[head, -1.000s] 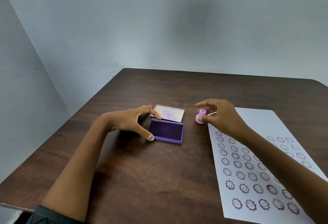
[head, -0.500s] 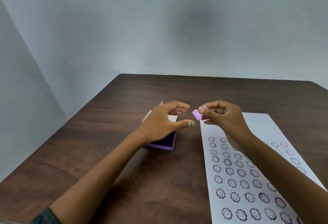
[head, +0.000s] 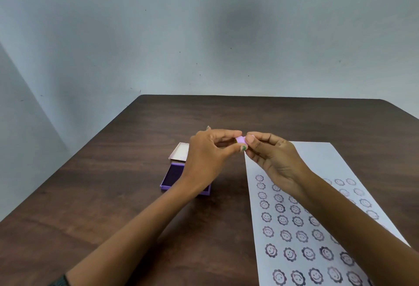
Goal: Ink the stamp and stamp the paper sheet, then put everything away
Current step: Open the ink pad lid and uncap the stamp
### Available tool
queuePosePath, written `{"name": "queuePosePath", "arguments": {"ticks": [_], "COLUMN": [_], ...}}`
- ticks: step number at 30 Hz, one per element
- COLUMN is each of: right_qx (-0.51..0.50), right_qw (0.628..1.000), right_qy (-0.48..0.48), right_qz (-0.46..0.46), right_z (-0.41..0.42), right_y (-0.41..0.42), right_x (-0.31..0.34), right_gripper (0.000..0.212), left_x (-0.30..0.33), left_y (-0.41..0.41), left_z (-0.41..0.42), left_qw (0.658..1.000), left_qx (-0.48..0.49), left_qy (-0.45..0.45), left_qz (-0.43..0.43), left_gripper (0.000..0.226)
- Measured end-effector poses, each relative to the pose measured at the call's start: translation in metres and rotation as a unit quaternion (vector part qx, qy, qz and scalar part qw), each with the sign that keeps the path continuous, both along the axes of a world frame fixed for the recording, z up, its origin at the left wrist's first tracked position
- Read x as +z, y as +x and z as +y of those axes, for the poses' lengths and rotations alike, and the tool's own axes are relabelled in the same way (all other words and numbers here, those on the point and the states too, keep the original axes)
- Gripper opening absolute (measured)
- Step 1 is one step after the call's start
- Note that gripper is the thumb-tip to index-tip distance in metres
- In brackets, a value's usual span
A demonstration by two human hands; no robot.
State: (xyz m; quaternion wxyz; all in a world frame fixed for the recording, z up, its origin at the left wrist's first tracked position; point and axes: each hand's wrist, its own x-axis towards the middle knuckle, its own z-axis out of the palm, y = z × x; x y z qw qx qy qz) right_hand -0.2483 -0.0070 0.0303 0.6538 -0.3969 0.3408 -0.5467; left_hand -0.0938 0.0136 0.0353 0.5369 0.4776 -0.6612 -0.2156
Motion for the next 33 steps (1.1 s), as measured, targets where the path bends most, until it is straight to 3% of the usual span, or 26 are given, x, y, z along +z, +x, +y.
{"name": "queuePosePath", "arguments": {"ticks": [13,18,20,23,28,33], "right_qx": [-0.011,-0.060,-0.094,-0.139,-0.182,-0.190], "right_qw": [0.999,0.995,0.991,0.986,0.979,0.976], "right_qy": [-0.012,-0.071,-0.075,-0.060,-0.032,-0.034], "right_qz": [-0.028,0.045,0.065,0.071,0.085,0.102], "right_z": [0.001,0.003,0.003,0.000,-0.004,-0.004], "right_y": [0.004,0.005,0.002,-0.004,-0.007,-0.006], "right_x": [-0.003,0.001,0.002,0.000,-0.002,-0.004], "right_gripper": [0.031,0.035,0.032,0.022,0.026,0.025], "left_x": [-0.003,-0.005,-0.006,-0.008,-0.009,-0.012], "left_y": [0.001,0.003,0.006,0.005,-0.003,-0.003], "left_z": [0.000,-0.003,-0.003,0.000,-0.001,-0.006], "left_qw": [0.992,0.988,0.995,0.994,0.937,0.910], "left_qx": [-0.028,-0.005,0.012,0.023,-0.012,-0.024], "left_qy": [0.058,0.077,0.059,0.013,0.033,0.040], "left_qz": [0.109,0.136,0.081,-0.102,-0.347,-0.411], "left_gripper": [0.034,0.033,0.032,0.030,0.026,0.033]}}
